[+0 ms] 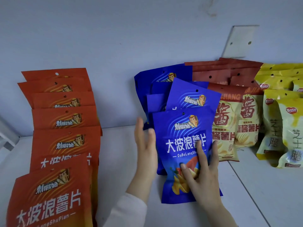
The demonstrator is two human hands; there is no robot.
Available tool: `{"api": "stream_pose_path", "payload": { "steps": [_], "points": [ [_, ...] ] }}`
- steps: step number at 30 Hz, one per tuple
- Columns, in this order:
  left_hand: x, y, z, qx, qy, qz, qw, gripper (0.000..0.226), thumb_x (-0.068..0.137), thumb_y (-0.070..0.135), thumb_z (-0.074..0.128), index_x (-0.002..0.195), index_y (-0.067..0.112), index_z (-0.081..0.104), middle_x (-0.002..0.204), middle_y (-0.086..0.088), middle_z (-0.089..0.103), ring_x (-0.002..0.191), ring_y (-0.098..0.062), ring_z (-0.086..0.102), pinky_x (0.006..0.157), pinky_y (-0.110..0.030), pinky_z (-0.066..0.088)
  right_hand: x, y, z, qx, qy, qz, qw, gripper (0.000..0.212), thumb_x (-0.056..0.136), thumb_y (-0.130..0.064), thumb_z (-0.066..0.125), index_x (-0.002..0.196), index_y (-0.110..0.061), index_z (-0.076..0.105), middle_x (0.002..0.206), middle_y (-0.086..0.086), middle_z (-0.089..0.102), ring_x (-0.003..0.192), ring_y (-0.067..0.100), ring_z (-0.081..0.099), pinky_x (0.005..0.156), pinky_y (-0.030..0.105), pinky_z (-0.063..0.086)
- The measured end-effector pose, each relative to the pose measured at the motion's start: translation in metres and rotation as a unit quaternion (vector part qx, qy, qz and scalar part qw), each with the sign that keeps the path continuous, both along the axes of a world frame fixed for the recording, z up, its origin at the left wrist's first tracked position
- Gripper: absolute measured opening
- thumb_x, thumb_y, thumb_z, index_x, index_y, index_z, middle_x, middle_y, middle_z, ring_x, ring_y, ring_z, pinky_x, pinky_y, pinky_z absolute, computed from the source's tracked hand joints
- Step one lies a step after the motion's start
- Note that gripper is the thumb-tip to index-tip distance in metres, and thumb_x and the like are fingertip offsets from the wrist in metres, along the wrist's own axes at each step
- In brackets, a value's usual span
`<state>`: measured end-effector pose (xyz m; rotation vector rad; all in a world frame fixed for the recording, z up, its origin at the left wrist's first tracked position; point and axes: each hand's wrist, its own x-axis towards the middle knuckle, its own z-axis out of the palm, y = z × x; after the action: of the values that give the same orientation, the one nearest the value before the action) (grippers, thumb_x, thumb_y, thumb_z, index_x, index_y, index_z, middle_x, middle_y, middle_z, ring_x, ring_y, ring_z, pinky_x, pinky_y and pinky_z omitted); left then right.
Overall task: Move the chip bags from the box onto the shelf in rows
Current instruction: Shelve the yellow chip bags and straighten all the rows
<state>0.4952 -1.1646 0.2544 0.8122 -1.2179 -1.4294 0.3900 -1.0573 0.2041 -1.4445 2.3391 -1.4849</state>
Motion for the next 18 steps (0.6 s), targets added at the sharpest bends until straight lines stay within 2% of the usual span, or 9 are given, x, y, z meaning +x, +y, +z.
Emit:
{"api": "stream_pose_path", "payload": {
  "steps": [1, 3, 4, 8, 11, 12, 14, 16, 18],
  "points": [
    [0.001, -0.008, 0.019, -0.048, 0.007, 0.018, 0.999, 0.058, 0.079, 0.064, 0.052, 0.127, 0.035, 0.037, 0.131, 0.021, 0.043, 0.116, 0.014, 0.045, 0.087, -0.013, 0.046, 0.0, 0.001, 0.0, 0.002, -0.003, 0.0, 1.0, 0.08, 0.072, -0.081, 0.038, 0.142, -0.044, 0.022, 0.153, -0.014, -0.004, 0.138, 0.002, 0.011, 0.088, 0.049, 0.05],
    [-0.004, -0.03, 0.049, -0.112, -0.043, 0.001, 0.993, 0.03, 0.09, 0.039, 0.055, 0.118, 0.034, 0.044, 0.12, 0.016, 0.054, 0.111, 0.003, 0.053, 0.093, -0.024, 0.046, 0.0, 0.001, 0.0, 0.002, -0.001, 0.001, 1.0, 0.081, 0.072, -0.081, 0.038, 0.142, -0.043, 0.024, 0.153, -0.013, -0.002, 0.136, -0.001, 0.013, 0.085, 0.048, 0.052],
    [-0.01, -0.042, 0.061, -0.118, -0.08, -0.02, 0.99, 0.027, 0.092, 0.033, 0.055, 0.117, 0.031, 0.045, 0.116, 0.014, 0.055, 0.108, 0.001, 0.054, 0.094, -0.027, 0.047, 0.0, 0.001, 0.0, 0.002, -0.002, 0.002, 1.0, 0.081, 0.072, -0.081, 0.038, 0.142, -0.042, 0.025, 0.153, -0.012, -0.001, 0.136, 0.001, 0.013, 0.084, 0.048, 0.052],
    [-0.038, -0.076, 0.086, -0.148, -0.251, -0.067, 0.954, 0.025, 0.091, 0.033, 0.056, 0.112, 0.021, 0.052, 0.109, 0.005, 0.061, 0.088, -0.001, 0.059, 0.073, -0.017, 0.049, -0.001, -0.001, -0.001, 0.005, -0.004, -0.001, 1.0, 0.08, 0.073, -0.081, 0.037, 0.141, -0.041, 0.026, 0.154, -0.008, 0.002, 0.137, 0.005, 0.015, 0.082, 0.048, 0.053],
    [-0.046, -0.083, 0.082, -0.17, -0.351, -0.1, 0.915, 0.023, 0.092, 0.03, 0.054, 0.091, 0.007, 0.056, 0.098, -0.009, 0.068, 0.087, -0.021, 0.065, 0.075, -0.037, 0.053, -0.004, 0.001, -0.002, -0.002, 0.003, -0.003, 1.0, 0.077, 0.074, -0.08, 0.037, 0.141, -0.043, 0.025, 0.154, -0.007, 0.002, 0.139, 0.009, 0.015, 0.082, 0.049, 0.053],
    [-0.043, -0.084, 0.078, -0.154, -0.357, -0.102, 0.916, 0.027, 0.093, 0.028, 0.054, 0.091, 0.001, 0.057, 0.097, -0.014, 0.068, 0.088, -0.027, 0.065, 0.078, -0.043, 0.053, -0.006, 0.003, -0.002, -0.006, 0.0, -0.005, 1.0, 0.076, 0.074, -0.079, 0.038, 0.14, -0.042, 0.027, 0.154, -0.007, 0.003, 0.139, 0.011, 0.015, 0.081, 0.048, 0.054],
    [-0.033, -0.084, 0.07, -0.072, -0.293, -0.101, 0.948, 0.025, 0.094, 0.022, 0.053, 0.097, -0.002, 0.058, 0.101, -0.02, 0.066, 0.092, -0.035, 0.064, 0.078, -0.05, 0.054, -0.012, 0.009, -0.003, -0.009, -0.01, -0.014, 1.0, 0.075, 0.075, -0.077, 0.04, 0.14, -0.042, 0.028, 0.153, -0.011, 0.003, 0.139, 0.011, 0.014, 0.078, 0.047, 0.055],
    [-0.026, -0.08, 0.059, 0.009, -0.212, -0.094, 0.973, 0.015, 0.095, 0.015, 0.049, 0.102, 0.004, 0.056, 0.105, -0.019, 0.064, 0.092, -0.033, 0.064, 0.076, -0.047, 0.056, -0.017, 0.014, -0.002, -0.006, 0.0, -0.012, 1.0, 0.073, 0.076, -0.075, 0.039, 0.14, -0.041, 0.028, 0.153, -0.012, 0.004, 0.14, 0.014, 0.014, 0.08, 0.049, 0.054],
    [-0.024, -0.073, 0.046, 0.041, -0.176, -0.098, 0.979, 0.009, 0.097, 0.013, 0.045, 0.101, 0.012, 0.053, 0.103, -0.01, 0.064, 0.088, -0.024, 0.063, 0.076, -0.044, 0.055, -0.017, 0.015, -0.001, 0.0, 0.035, 0.009, 0.999, 0.07, 0.081, -0.071, 0.037, 0.142, -0.038, 0.026, 0.155, -0.006, 0.005, 0.142, 0.02, 0.01, 0.09, 0.055, 0.047]
  ]
}}
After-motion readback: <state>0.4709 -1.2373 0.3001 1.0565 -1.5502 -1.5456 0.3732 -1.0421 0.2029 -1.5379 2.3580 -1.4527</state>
